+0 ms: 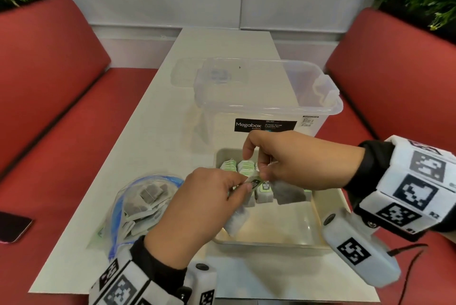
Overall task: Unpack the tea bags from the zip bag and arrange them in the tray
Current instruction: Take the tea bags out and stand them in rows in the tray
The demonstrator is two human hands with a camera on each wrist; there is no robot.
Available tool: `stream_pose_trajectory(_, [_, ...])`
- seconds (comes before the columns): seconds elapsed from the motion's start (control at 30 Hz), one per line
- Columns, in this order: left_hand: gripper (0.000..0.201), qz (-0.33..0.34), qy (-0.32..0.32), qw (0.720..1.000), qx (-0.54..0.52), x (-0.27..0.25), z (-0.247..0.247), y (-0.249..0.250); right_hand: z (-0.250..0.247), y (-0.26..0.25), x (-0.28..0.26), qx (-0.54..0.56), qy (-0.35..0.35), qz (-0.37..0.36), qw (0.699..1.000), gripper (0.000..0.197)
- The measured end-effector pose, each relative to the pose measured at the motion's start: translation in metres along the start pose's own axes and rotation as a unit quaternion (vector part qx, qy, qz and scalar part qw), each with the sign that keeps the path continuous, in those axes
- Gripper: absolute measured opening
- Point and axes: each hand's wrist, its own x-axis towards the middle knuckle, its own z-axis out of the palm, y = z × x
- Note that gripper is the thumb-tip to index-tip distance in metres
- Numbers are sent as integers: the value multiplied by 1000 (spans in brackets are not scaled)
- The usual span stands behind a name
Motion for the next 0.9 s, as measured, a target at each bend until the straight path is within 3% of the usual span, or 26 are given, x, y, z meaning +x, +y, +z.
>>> stream_pose_trajectory(0.13, [35, 30, 16, 993, 115, 2, 2, 2, 3, 9, 6, 113, -2, 47, 992, 23])
stream_pose_trajectory(0.3, [45, 69, 74, 989, 104, 1, 8, -3, -2, 19, 4, 284, -11, 62, 957, 24])
stream_pose_trajectory(0.5, [21, 70, 108, 990, 60, -2, 12, -9, -3, 28, 3, 387, -27, 40, 921, 24])
stream_pose_trajectory(0.7, [13, 51, 164, 984, 37, -2, 14, -9, -2, 31, 3, 403, -34, 31, 914, 25])
stream_pose_trajectory(0.9, [33, 28, 191, 979, -60, -2, 19, -11, 1, 28, 4, 360, 33, 35, 932, 19])
